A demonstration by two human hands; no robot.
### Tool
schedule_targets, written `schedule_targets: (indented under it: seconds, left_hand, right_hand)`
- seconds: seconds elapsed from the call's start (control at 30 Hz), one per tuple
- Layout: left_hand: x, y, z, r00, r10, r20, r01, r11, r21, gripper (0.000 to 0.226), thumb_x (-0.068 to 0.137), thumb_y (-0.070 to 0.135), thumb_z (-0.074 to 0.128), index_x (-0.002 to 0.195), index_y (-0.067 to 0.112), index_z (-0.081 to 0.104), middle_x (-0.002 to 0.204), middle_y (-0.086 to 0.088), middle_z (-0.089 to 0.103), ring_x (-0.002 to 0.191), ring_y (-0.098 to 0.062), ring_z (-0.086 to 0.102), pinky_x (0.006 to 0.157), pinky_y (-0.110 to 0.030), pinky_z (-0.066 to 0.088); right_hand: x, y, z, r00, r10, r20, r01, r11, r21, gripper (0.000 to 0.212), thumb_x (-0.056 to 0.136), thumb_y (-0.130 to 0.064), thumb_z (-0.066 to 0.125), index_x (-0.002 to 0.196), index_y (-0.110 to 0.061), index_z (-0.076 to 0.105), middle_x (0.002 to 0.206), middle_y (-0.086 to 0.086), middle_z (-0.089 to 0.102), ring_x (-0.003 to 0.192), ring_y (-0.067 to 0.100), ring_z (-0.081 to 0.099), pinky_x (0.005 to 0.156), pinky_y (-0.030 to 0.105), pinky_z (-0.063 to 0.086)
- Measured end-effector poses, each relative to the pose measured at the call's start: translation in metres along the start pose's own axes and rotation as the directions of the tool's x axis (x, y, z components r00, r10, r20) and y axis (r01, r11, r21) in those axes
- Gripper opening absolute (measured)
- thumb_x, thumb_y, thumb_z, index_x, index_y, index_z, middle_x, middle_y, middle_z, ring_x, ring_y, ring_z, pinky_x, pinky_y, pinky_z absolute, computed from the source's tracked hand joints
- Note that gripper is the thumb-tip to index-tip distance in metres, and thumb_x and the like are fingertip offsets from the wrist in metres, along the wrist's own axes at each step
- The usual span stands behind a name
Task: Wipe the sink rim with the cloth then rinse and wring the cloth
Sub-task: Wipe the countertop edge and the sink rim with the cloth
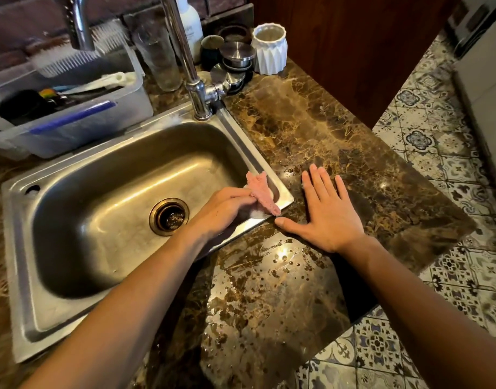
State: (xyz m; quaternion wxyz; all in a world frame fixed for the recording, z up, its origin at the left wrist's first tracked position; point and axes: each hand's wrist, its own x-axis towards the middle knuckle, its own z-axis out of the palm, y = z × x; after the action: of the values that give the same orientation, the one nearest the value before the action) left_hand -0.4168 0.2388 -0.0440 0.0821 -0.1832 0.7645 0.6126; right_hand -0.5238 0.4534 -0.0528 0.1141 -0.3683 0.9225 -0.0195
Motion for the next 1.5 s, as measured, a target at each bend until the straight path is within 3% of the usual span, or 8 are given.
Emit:
schedule_targets:
  seconds: [0.1,0.5,0.8,0.97,1.13,1.23,1.37,1.5]
  left_hand:
    - [0.0,-0.004,-0.01,0.999,0.027,0.042,-0.028,0.999,0.022,0.034,0.091,0.035,0.051,0.096,0.02,0.081,0.077,-0.007,0.067,0.074,-0.017,0.056,0.085,-0.052,0.048]
    - [-0.027,-0.03,-0.037,1.0,-0.019,0.01,0.021,0.979,-0.205,0.032,0.09,0.022,0.052,0.083,0.03,0.082,0.096,0.005,0.077,0.098,-0.013,0.066,0.103,-0.036,0.046]
    - [-0.04,-0.022,-0.083,0.983,-0.126,0.137,0.135,0.989,-0.059,0.02,0.093,0.008,0.055,0.08,0.006,0.071,0.073,-0.004,0.06,0.062,-0.004,0.055,0.069,-0.022,0.045]
    - [-0.046,-0.012,-0.12,0.966,-0.246,0.083,0.231,0.96,0.157,0.027,0.095,0.016,0.055,0.094,-0.004,0.073,0.083,-0.014,0.066,0.076,-0.022,0.057,0.071,-0.029,0.043]
    - [-0.063,-0.004,-0.138,0.961,-0.277,0.023,0.277,0.953,-0.125,0.031,0.103,0.021,0.046,0.108,0.001,0.069,0.078,-0.01,0.065,0.066,-0.021,0.058,0.057,-0.028,0.042]
    - [-0.076,-0.002,-0.133,0.964,-0.263,0.043,0.257,0.877,-0.406,0.026,0.099,0.026,0.049,0.11,0.008,0.065,0.078,-0.004,0.059,0.064,-0.015,0.053,0.058,-0.028,0.038]
    - [-0.089,0.002,-0.12,0.967,-0.235,0.098,0.241,0.721,-0.649,0.034,0.083,0.028,0.06,0.111,0.01,0.065,0.081,-0.006,0.061,0.064,-0.018,0.059,0.057,-0.029,0.054]
    - [-0.093,0.003,-0.115,0.972,-0.196,0.13,0.224,0.603,-0.766,0.037,0.084,0.023,0.062,0.118,0.008,0.067,0.096,-0.012,0.071,0.071,-0.023,0.07,0.068,-0.036,0.062]
  right_hand:
    - [0.001,-0.001,0.001,1.0,0.003,0.011,-0.003,1.0,-0.004,0.122,0.074,-0.097,0.012,0.159,-0.012,-0.008,0.167,0.009,-0.017,0.154,0.022,-0.02,0.125,0.048,-0.007]
    - [0.001,0.0,-0.002,1.0,-0.004,0.018,0.004,1.0,-0.001,0.123,0.073,-0.098,0.015,0.16,-0.014,-0.006,0.168,0.006,-0.015,0.154,0.019,-0.018,0.125,0.044,-0.01]
    - [0.002,0.002,0.002,1.0,0.001,0.005,-0.001,0.999,0.049,0.112,0.08,-0.091,0.017,0.161,-0.016,0.001,0.169,0.004,-0.008,0.155,0.016,-0.012,0.126,0.042,-0.008]
    - [0.006,0.002,-0.004,0.997,0.049,0.054,-0.061,0.968,0.245,0.116,0.074,-0.095,0.016,0.161,-0.019,0.013,0.17,0.0,-0.001,0.155,0.014,-0.007,0.125,0.043,-0.008]
    - [-0.001,-0.038,-0.027,0.979,0.158,-0.131,-0.079,0.881,0.466,0.074,0.097,-0.063,0.041,0.152,-0.013,0.038,0.16,0.008,0.036,0.148,0.011,0.029,0.125,0.038,0.018]
    - [-0.009,-0.086,-0.043,0.97,0.181,-0.162,-0.009,0.692,0.722,0.043,0.101,-0.035,0.057,0.139,-0.015,0.055,0.13,-0.003,0.063,0.11,-0.018,0.055,0.097,0.008,0.045]
    - [-0.001,-0.14,-0.05,0.982,0.073,0.172,-0.179,0.118,0.977,0.019,0.098,-0.023,0.06,0.112,-0.018,0.072,0.116,0.011,0.074,0.11,0.021,0.07,0.097,0.033,0.056]
    - [0.004,-0.166,-0.053,0.971,-0.089,0.221,-0.225,-0.035,0.974,0.023,0.099,-0.02,0.057,0.112,-0.007,0.072,0.092,-0.002,0.076,0.086,0.007,0.071,0.076,0.021,0.058]
